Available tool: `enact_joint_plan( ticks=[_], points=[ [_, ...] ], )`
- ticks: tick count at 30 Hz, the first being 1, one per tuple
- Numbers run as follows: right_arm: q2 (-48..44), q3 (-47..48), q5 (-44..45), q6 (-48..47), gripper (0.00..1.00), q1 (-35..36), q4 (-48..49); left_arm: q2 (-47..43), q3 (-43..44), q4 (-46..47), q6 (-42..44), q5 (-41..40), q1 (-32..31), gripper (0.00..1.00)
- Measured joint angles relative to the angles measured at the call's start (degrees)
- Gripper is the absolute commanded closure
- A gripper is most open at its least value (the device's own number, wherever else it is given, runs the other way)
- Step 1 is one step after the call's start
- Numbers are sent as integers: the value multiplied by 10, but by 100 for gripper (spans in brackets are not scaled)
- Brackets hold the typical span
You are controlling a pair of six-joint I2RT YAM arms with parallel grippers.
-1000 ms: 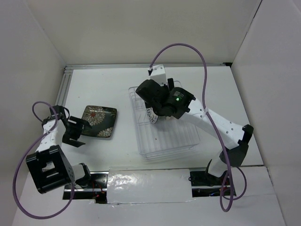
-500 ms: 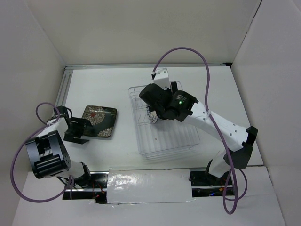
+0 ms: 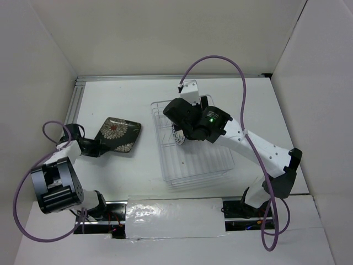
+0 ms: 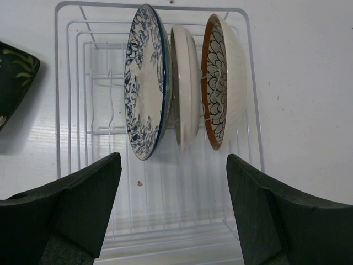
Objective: Load the plates into the dish rack
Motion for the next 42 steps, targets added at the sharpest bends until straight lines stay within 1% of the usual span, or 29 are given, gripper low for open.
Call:
enact_joint_plan(
  ticks=[2,4,9,13,17,20,23,26,28,30,33,37,42],
  points=[
    [0,0,-3,0,17,0,0,-22,15,3,5,4,-3,100],
    [0,1,-6,-1,17,0,2,-39,18,-4,5,-9,-8,100],
    [2,9,-19,-8,18,0,8,-82,19,-48,23,-36,-6,100],
    [10,27,-62,-35,20,0,23,-105,39,-97,54,-50,-6,100],
    [51,102,-167,-84,21,-2,44,-106,64,-117,91,-42,-6,100],
    [95,177,-282,-124,21,-11,56,-106,92,-133,120,-27,-5,100],
    [128,230,-410,-154,21,-32,61,-105,121,-140,149,-7,-4,100],
    [150,257,-515,-167,18,-59,59,-105,144,-139,174,20,-2,100],
    [165,270,-579,-172,14,-78,59,-105,154,-140,189,36,-1,100],
    [177,274,-619,-175,13,-89,60,-105,162,-142,205,50,-1,100],
    [187,270,-656,-176,16,-100,60,-108,174,-146,228,76,-1,100],
    [189,268,-675,-171,13,-110,64,-128,186,-146,248,124,0,100],
    [189,264,-678,-152,11,-133,87,-146,218,-148,274,171,0,100]
  ],
)
